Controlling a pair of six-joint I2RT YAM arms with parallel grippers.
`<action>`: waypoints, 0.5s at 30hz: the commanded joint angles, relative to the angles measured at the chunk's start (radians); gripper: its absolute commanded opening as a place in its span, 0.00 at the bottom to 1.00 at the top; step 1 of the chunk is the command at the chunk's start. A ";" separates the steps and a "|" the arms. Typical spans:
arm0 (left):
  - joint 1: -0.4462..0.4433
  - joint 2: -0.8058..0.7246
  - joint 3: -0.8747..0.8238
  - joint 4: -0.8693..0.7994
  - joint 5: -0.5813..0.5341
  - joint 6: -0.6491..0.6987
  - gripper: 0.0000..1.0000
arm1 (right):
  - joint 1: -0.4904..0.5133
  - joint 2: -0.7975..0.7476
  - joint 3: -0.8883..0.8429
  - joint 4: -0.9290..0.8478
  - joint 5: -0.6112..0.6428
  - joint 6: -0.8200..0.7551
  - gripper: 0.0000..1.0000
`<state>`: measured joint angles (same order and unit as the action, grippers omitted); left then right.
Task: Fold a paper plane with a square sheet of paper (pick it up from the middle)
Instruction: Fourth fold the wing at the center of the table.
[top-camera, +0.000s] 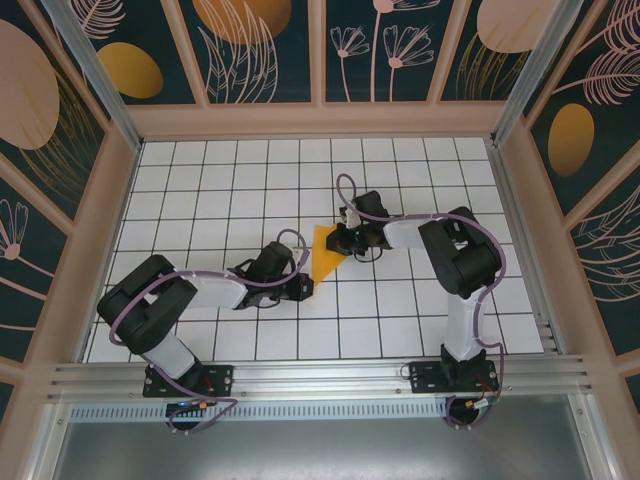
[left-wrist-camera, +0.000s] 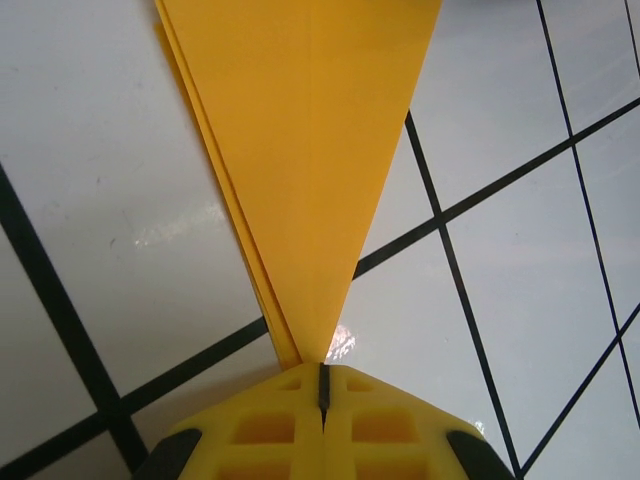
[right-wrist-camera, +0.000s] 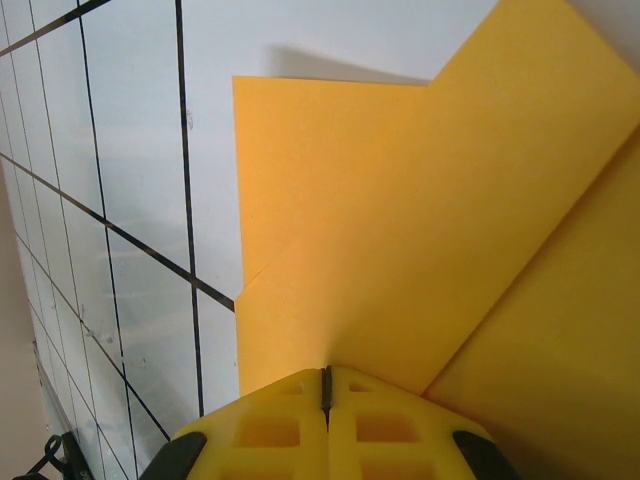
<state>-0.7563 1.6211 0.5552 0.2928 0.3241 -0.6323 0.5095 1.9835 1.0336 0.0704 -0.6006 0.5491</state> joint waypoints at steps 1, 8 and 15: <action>-0.024 0.006 -0.039 -0.235 0.015 -0.021 0.00 | -0.011 0.111 -0.044 -0.127 0.196 -0.022 0.03; -0.023 -0.132 0.080 -0.265 -0.117 0.003 0.00 | -0.011 0.066 -0.034 -0.085 0.142 -0.009 0.04; -0.013 -0.176 0.139 -0.154 -0.273 -0.050 0.12 | -0.011 -0.038 0.017 0.013 0.044 0.052 0.09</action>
<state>-0.7727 1.4391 0.6708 0.0933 0.1345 -0.6476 0.5087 1.9717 1.0340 0.0738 -0.6037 0.5735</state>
